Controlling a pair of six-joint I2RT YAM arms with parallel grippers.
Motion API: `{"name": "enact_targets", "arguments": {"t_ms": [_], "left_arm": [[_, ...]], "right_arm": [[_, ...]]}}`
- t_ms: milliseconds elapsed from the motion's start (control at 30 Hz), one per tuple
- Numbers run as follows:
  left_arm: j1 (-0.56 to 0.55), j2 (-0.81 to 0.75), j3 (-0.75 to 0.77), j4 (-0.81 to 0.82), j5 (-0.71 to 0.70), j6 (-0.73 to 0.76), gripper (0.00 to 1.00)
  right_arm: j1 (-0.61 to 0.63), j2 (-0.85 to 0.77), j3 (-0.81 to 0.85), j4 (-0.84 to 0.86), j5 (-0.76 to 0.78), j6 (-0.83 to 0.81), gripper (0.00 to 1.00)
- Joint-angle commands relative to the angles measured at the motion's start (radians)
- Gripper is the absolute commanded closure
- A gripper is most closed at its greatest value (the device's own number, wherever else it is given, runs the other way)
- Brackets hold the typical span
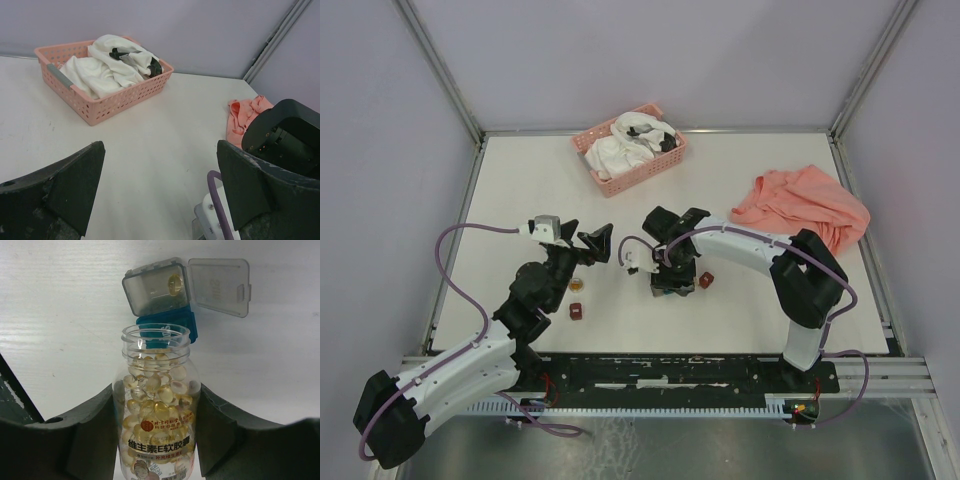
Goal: Sort the pills into containers
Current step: Pour the pill into the pill container.
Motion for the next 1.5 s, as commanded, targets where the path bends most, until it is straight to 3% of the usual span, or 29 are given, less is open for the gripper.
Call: {"name": "enact_targets", "arguments": {"t_ms": [0, 100, 200, 267, 333, 433, 533, 600, 700, 767, 833, 867, 933, 1000, 1033, 1100, 1467], "left_arm": [[0.004, -0.001, 0.010, 0.046, -0.019, 0.021, 0.01], [0.003, -0.009, 0.001, 0.053, -0.020, 0.020, 0.01], [0.004, -0.008, 0.004, 0.050, -0.018, 0.020, 0.01], [0.004, -0.007, 0.003, 0.053, -0.019, 0.020, 0.01], [0.004, -0.004, 0.005, 0.049, -0.018, 0.021, 0.01], [0.003, -0.009, 0.002, 0.053, -0.020, 0.020, 0.01], [0.004, -0.004, 0.006, 0.049, -0.017, 0.021, 0.01], [0.004, -0.006, 0.003, 0.052, -0.018, 0.020, 0.01], [0.004, -0.006, 0.004, 0.051, -0.017, 0.020, 0.01], [0.004, -0.010, 0.000, 0.053, -0.018, 0.020, 0.01], [0.004, -0.009, 0.002, 0.053, -0.018, 0.020, 0.01], [0.003, -0.010, 0.001, 0.053, -0.017, 0.020, 0.01], [0.004, -0.011, -0.001, 0.055, -0.018, 0.020, 0.01], [0.004, -0.009, 0.001, 0.054, -0.018, 0.020, 0.01], [0.004, -0.009, 0.001, 0.054, -0.018, 0.020, 0.01], [0.004, -0.012, 0.000, 0.054, -0.018, 0.020, 0.01], [0.004, -0.010, 0.001, 0.054, -0.018, 0.021, 0.01]], "right_arm": [[0.005, -0.015, 0.024, 0.033, 0.081, 0.024, 0.97], [0.025, -0.032, 0.026, -0.011, -0.036, -0.011, 0.95], [-0.004, -0.003, 0.050, -0.002, 0.052, 0.023, 0.96], [0.017, -0.024, 0.038, -0.031, -0.053, -0.009, 0.95], [0.016, -0.026, 0.025, 0.020, 0.058, 0.013, 0.96], [0.013, -0.031, 0.032, -0.031, -0.071, -0.010, 0.96], [-0.013, 0.001, 0.050, -0.003, 0.056, 0.025, 0.96], [-0.001, -0.017, 0.051, -0.050, -0.072, -0.012, 0.96], [0.000, -0.006, 0.033, 0.009, 0.053, 0.015, 0.96], [0.000, 0.004, 0.062, -0.056, -0.075, -0.012, 0.95], [0.031, -0.034, 0.001, 0.036, 0.044, -0.003, 0.94], [0.011, -0.002, 0.046, -0.001, 0.068, 0.018, 0.95], [-0.004, 0.019, 0.067, -0.061, -0.058, 0.005, 0.95], [0.029, -0.026, 0.009, 0.028, 0.032, 0.001, 0.94], [0.016, 0.000, 0.045, -0.008, 0.047, 0.012, 0.95], [0.002, 0.009, 0.052, -0.035, -0.014, 0.012, 0.95], [0.000, 0.007, 0.049, -0.028, -0.007, 0.016, 0.96]]}}
